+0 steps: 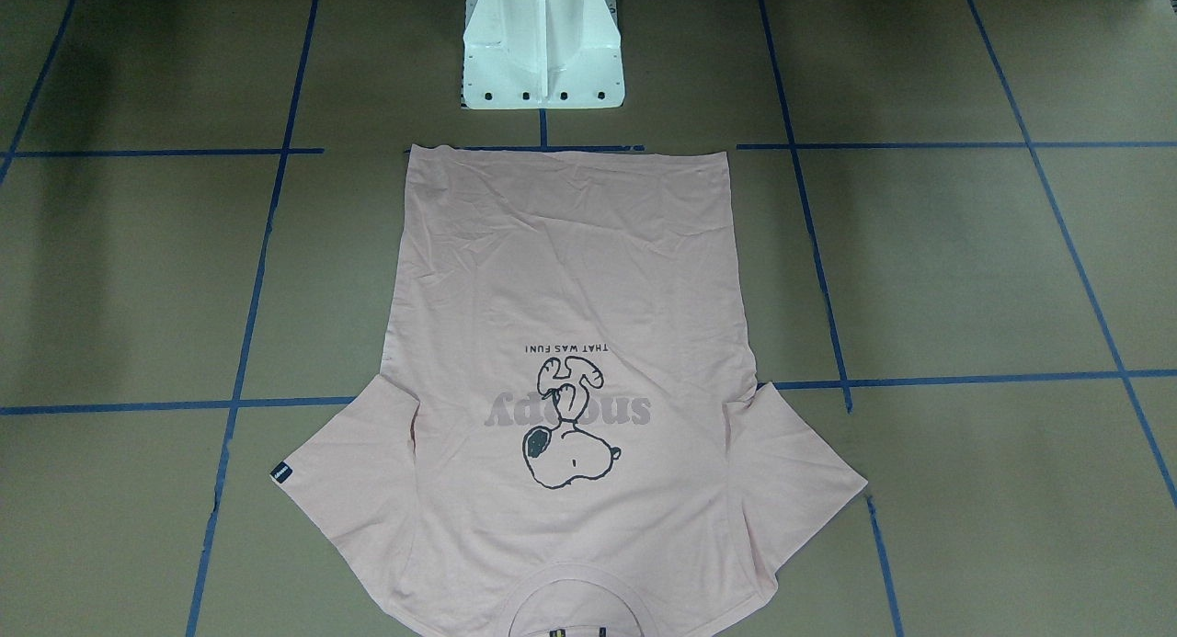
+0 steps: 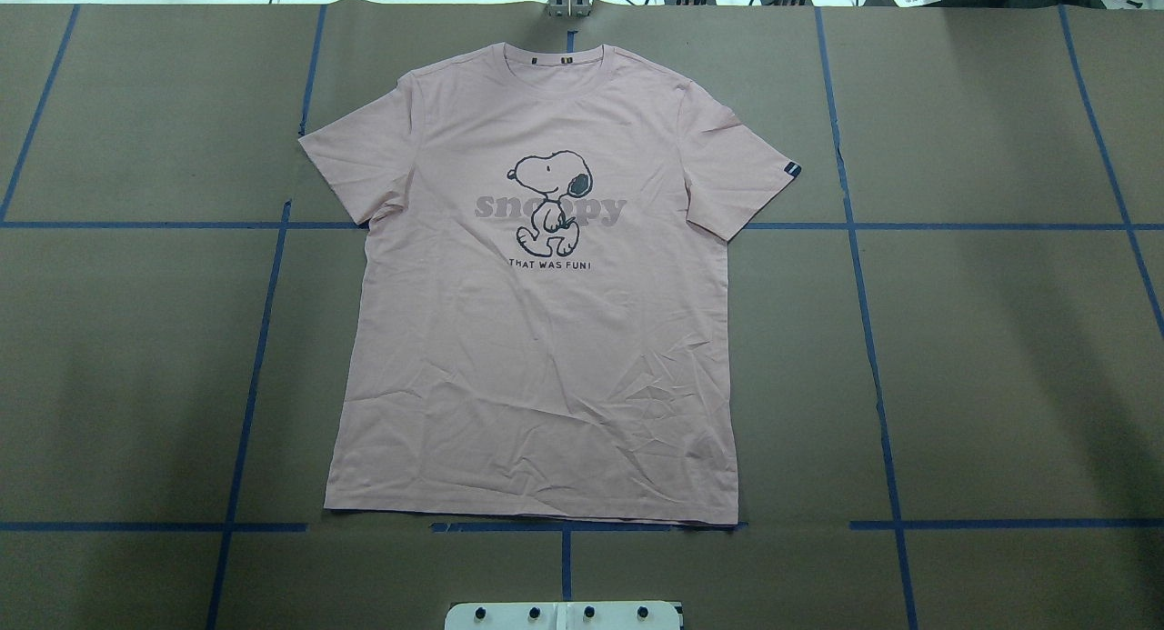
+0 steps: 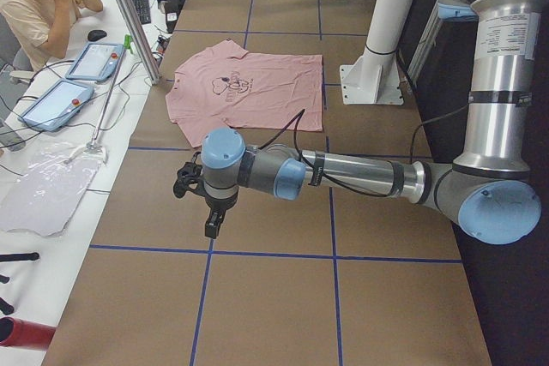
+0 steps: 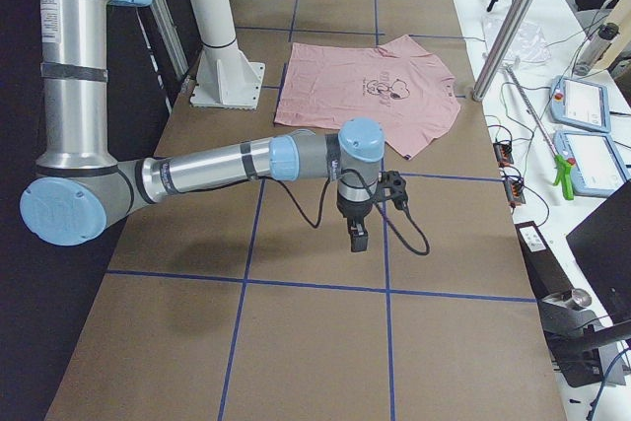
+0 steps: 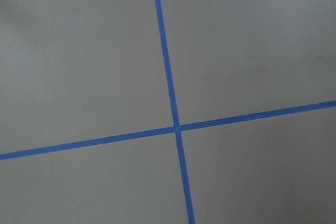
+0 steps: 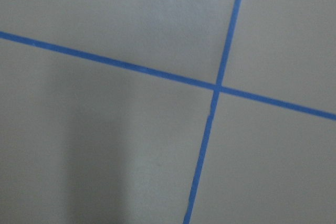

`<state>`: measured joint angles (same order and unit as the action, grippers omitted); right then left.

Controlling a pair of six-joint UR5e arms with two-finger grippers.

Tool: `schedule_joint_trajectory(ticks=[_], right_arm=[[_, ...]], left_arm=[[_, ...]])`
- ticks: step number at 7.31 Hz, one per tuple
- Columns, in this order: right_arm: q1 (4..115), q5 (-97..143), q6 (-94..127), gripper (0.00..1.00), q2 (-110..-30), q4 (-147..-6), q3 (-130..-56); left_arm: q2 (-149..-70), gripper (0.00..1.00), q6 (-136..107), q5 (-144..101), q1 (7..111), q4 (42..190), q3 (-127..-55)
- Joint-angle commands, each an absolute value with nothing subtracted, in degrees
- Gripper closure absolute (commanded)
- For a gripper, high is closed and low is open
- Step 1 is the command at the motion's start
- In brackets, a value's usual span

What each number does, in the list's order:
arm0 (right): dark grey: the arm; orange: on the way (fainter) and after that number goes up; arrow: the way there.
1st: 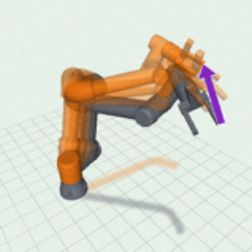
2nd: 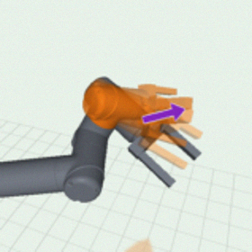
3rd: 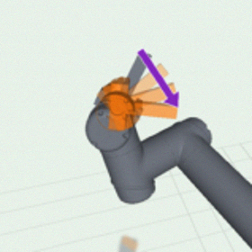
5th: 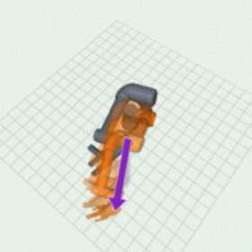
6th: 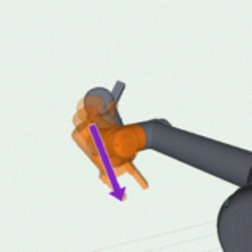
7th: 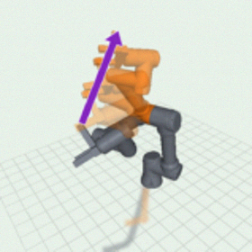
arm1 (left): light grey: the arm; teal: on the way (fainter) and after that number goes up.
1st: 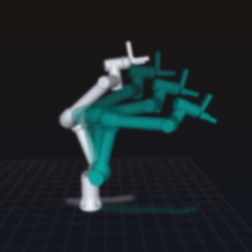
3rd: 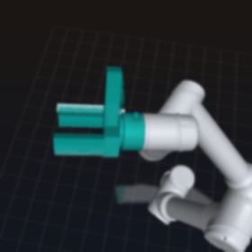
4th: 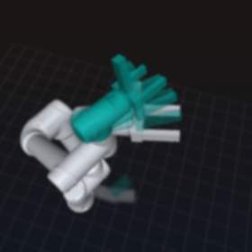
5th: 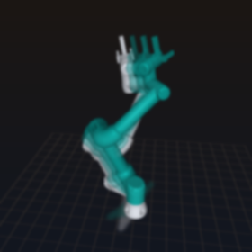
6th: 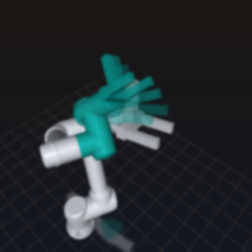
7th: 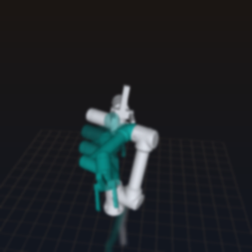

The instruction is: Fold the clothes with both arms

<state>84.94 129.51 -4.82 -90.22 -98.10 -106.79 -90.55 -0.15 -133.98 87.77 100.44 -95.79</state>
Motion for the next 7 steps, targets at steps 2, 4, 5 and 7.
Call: schedule_joint_trajectory(ticks=[2,4,5,7], right_arm=[[83.41,126.84,-2.22,0.00,-80.71,-96.69,-105.22],[82.79,127.18,7.36,0.00,-79.36,-88.39,-101.80],[82.53,128.48,7.64,0.00,-79.28,-81.89,-97.51],[78.25,128.67,15.05,0.00,-78.15,-72.45,-94.84]], left_arm=[[-91.32,0.00,-0.53,-133.86,86.48,114.39,-95.80],[-97.17,0.00,-1.14,-128.10,86.40,125.01,-93.01],[-103.82,0.00,-5.49,-126.93,86.40,127.68,-88.46],[-104.68,0.00,-12.98,-126.83,84.91,131.38,-87.80]])
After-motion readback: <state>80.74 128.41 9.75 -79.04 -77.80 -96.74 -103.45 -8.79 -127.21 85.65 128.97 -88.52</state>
